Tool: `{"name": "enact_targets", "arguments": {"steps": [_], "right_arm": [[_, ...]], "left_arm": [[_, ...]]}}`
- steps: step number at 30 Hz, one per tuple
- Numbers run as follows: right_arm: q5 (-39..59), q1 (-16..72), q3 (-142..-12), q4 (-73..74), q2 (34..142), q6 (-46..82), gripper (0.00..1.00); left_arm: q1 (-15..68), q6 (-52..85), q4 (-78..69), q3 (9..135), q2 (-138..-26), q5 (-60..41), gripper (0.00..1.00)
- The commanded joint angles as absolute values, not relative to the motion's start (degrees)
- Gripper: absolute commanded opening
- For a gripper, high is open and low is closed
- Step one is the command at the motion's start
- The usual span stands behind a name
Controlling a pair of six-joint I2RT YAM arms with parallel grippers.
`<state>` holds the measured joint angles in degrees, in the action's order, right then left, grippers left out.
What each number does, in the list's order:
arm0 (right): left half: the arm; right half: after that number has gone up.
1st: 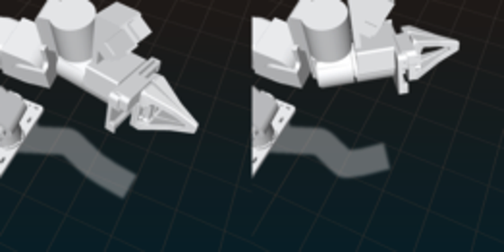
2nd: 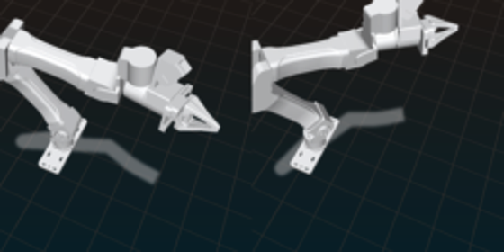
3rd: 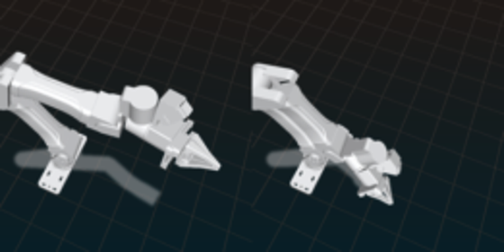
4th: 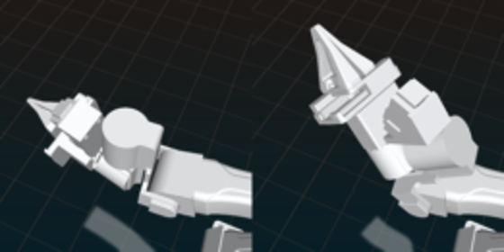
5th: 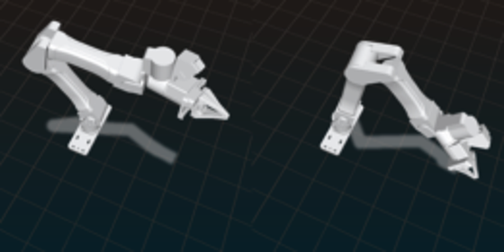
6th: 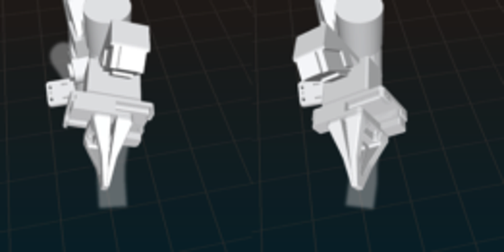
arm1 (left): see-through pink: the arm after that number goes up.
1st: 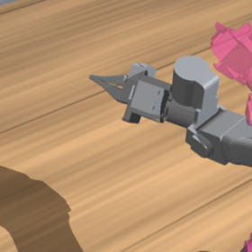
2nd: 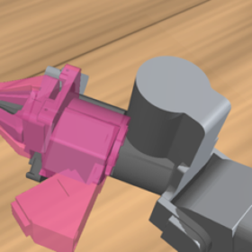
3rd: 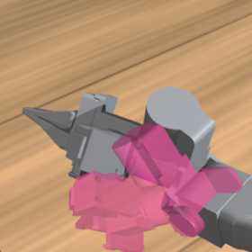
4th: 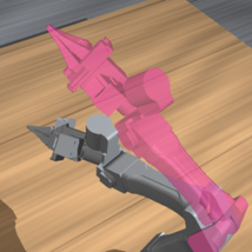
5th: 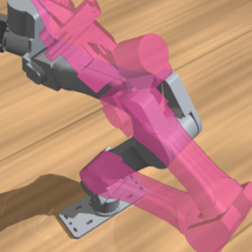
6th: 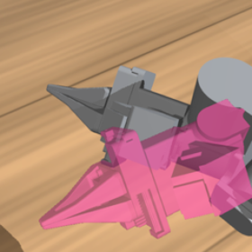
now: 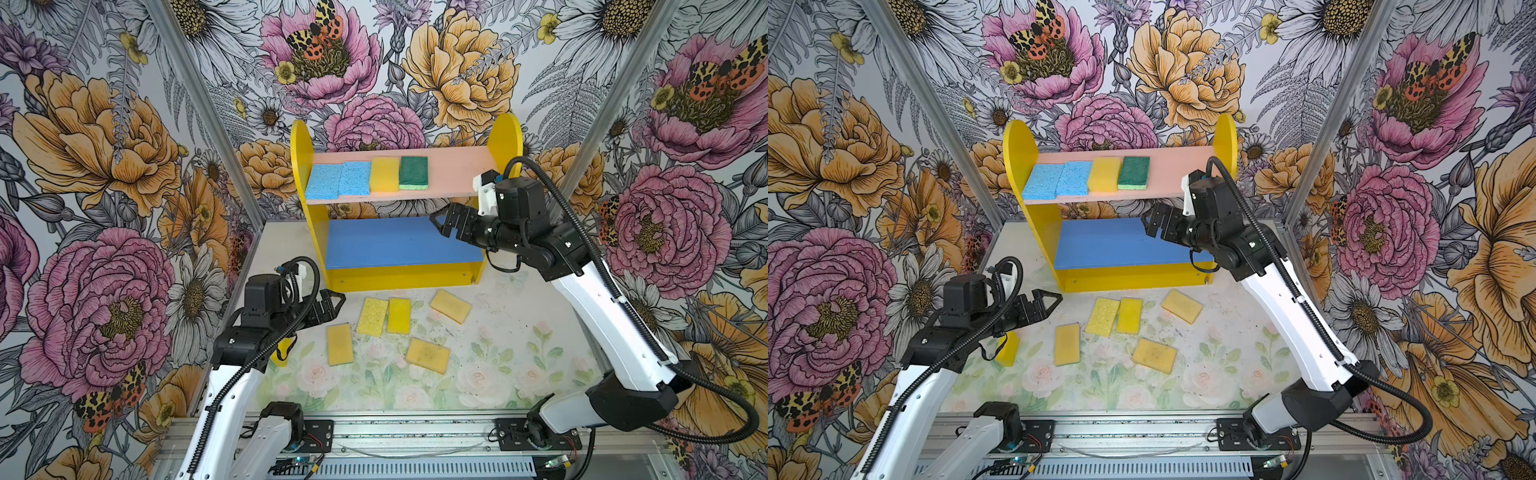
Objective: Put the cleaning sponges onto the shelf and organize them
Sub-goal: 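Open the right gripper and move it down toward the table sponges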
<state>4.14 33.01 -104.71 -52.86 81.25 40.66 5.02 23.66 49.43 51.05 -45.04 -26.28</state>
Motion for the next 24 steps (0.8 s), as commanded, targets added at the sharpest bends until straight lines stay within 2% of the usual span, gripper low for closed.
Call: {"name": "enact_targets", "arguments": {"steps": [1,6,11,16,24], "right_arm": [[-0.97,35.07,-97.65,-53.1,77.64,38.77,0.99],[-3.86,36.3,-87.57,-52.38,72.24,38.79,0.99],[-2.18,36.39,-78.26,-49.15,68.19,40.22,0.99],[3.13,36.56,-67.06,-43.37,66.72,43.84,0.99],[4.13,36.69,-53.97,-38.14,67.19,46.24,0.96]], "left_arm": [[4.57,26.8,46.42,48.82,-43.9,-29.55,0.99],[4.56,28.31,45.37,46.49,-43.6,-30.14,0.99],[4.5,30.86,43.1,43.78,-42.82,-31.02,0.99],[4.55,34.05,40.33,40.58,-41.61,-31.96,0.99],[5.49,39.02,35.69,36.3,-39.04,-32.87,0.99]]}}
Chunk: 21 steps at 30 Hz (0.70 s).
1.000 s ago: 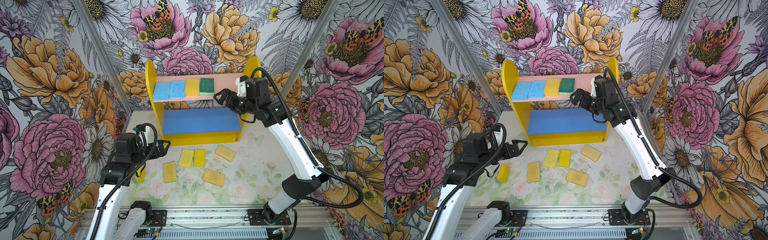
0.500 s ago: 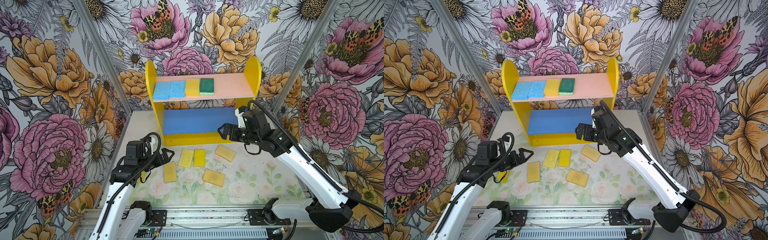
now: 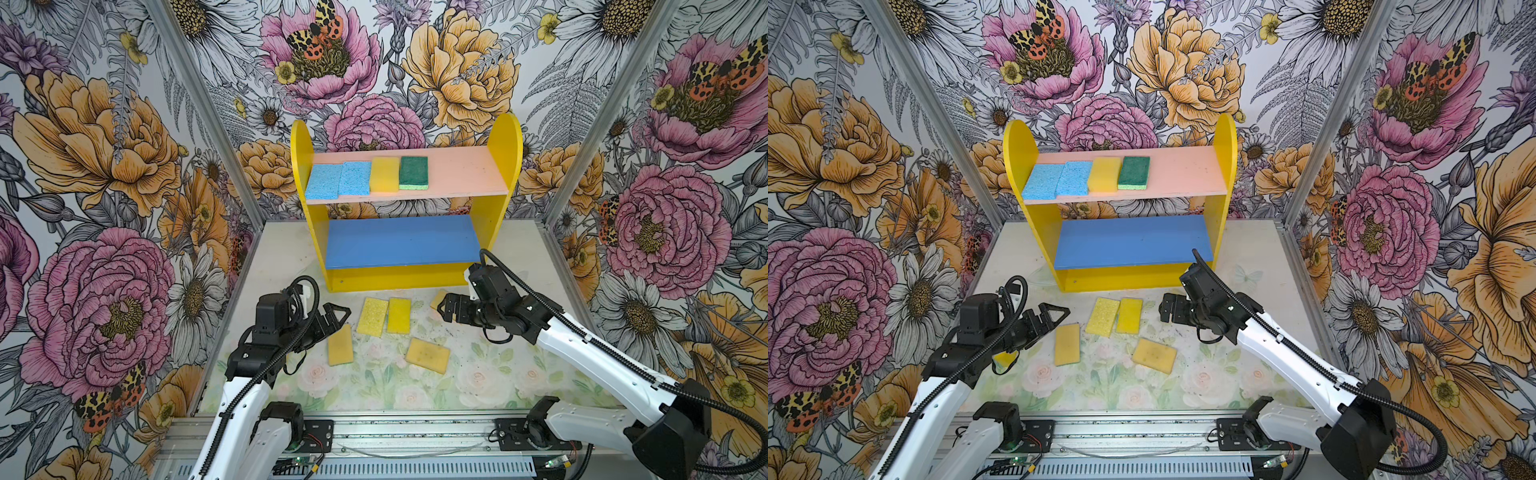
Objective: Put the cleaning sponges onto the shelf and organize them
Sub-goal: 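Open the right gripper and move it down toward the table sponges, then grasp the pale yellow sponge with the right gripper while the left reaches inward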
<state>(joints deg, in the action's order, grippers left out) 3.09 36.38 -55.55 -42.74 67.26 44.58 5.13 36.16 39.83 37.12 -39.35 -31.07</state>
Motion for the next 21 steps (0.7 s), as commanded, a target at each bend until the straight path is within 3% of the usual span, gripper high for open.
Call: {"name": "enact_targets", "arguments": {"steps": [1,9,21], "right_arm": [[4.44,36.69,-52.98,-37.21,67.72,46.39,0.95],[11.3,36.65,-50.55,-30.12,77.11,41.49,0.92],[19.64,36.56,-54.95,-28.44,88.6,32.65,0.92]], "left_arm": [[5.7,38.86,35.66,36.45,-39.55,-33.04,0.99],[9.79,39.91,35.54,34.91,-40.77,-28.73,0.99],[30.79,52.13,26.01,27.61,-39.73,-14.91,0.99]]}}
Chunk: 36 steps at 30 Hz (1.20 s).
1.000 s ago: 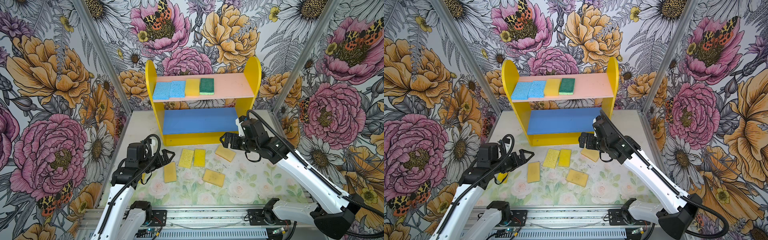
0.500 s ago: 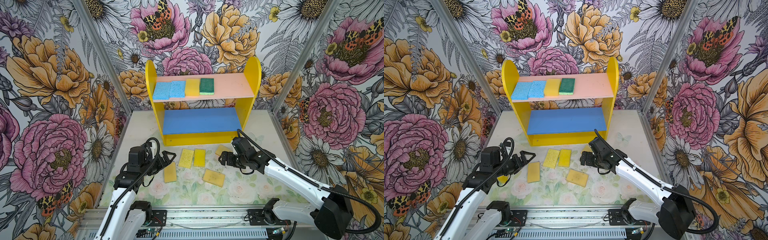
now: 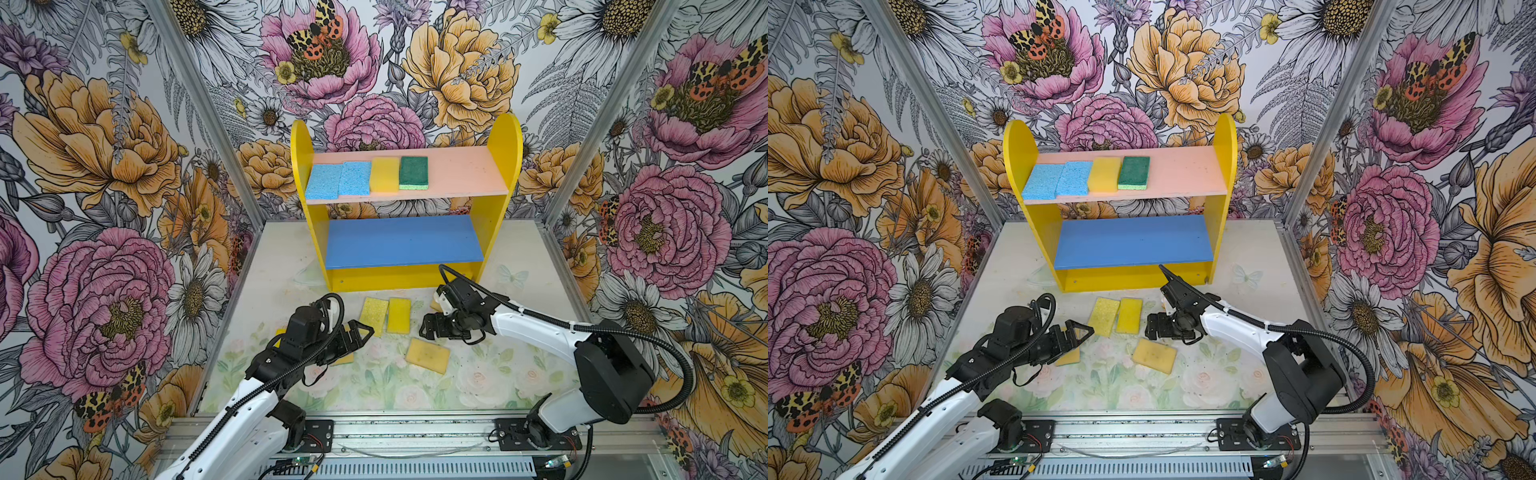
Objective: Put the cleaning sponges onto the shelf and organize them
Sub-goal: 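Grasp the pale yellow sponge with the right gripper while the left reaches inward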
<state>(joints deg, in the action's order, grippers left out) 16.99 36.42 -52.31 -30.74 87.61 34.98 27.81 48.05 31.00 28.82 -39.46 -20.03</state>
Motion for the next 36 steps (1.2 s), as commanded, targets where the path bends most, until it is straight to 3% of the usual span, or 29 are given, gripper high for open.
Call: {"name": "enact_targets", "arguments": {"steps": [1,13,25,36], "right_arm": [[19.98,36.56,-55.15,-28.18,89.1,32.46,0.93],[24.18,34.55,-55.87,-26.68,94.18,30.07,0.93],[27.42,31.87,-51.73,-23.14,93.89,29.44,0.93],[30.78,30.94,-48.89,-21.74,93.24,29.63,0.92]], "left_arm": [[33.04,52.88,25.11,27.36,-40.18,-13.71,0.99],[55.94,64.19,7.1,20.95,-52.24,-0.1,0.99],[61.08,66.36,-0.29,23.5,-63.28,-0.98,0.99],[59.75,68.41,-10.42,23.2,-72.06,-4.46,0.99]]}}
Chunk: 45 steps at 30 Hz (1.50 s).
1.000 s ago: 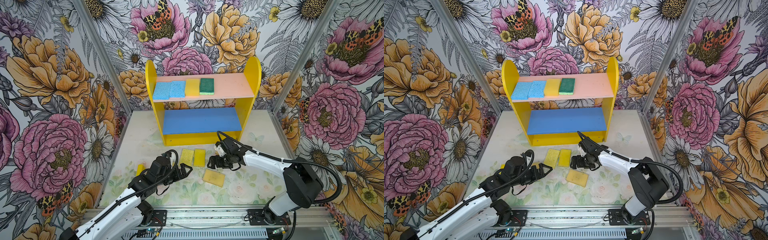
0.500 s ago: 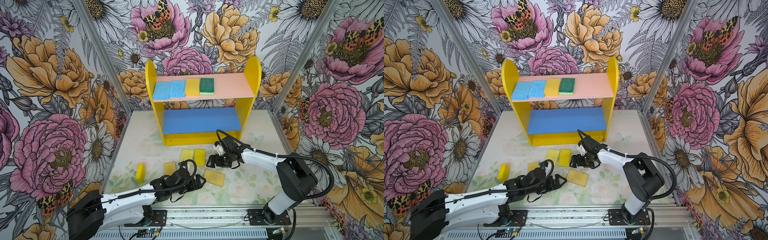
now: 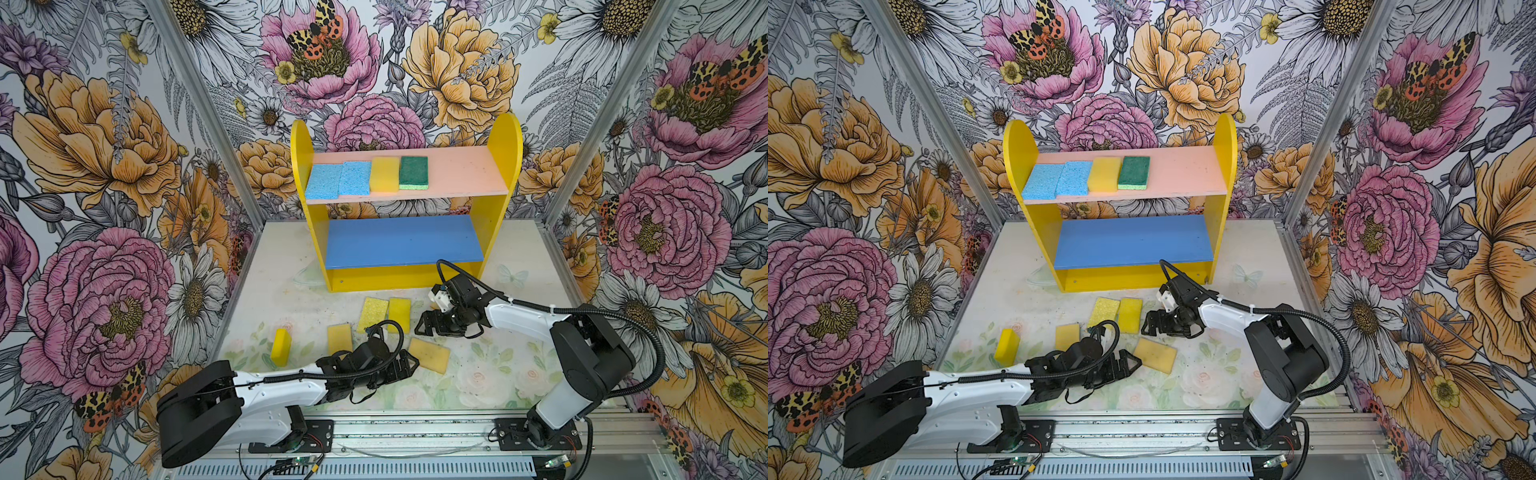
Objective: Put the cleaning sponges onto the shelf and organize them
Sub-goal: 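Grasp the pale yellow sponge with the right gripper while the left reaches inward, then lift the pale yellow sponge with the right gripper beside the left gripper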
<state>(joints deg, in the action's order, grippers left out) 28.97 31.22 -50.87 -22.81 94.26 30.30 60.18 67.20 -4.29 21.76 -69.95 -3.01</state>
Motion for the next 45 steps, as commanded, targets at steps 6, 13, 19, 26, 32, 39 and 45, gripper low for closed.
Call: {"name": "enact_targets", "arguments": {"steps": [6,13,19,26,32,39,45], "right_arm": [[30.85,30.85,-42.35,-21.79,87.26,32.6,0.92],[31.21,31.77,-37.31,-21.66,81.01,36.22,0.9],[30.61,33.75,-36.87,-21.14,79.37,38.11,0.85],[28.28,36.54,-38.6,-21.15,80.57,40.08,0.65],[24.28,38.21,-38.85,-21.23,80.94,41.48,0.45],[21.23,41.57,-40.58,-21.21,84.63,41.81,0.39],[18.57,43.04,-41.65,-21.27,86.79,42.75,0.26]], "left_arm": [[58.79,68.22,-16.45,25.47,-78.74,-6.92,0.99],[53.03,64.68,-18.22,29.08,-83.22,-12.24,0.99],[48.23,62.4,-18.24,28.73,-81.82,-15.15,0.99],[45.29,60.89,-16.06,26.24,-76.29,-16.4,0.99],[44.35,59.47,-9.35,23.45,-67.6,-15.44,0.99],[43.59,58.83,-2.66,20.68,-57.89,-14.35,0.99],[43.44,60.2,-1.91,18.06,-53.36,-14.28,0.99]]}}
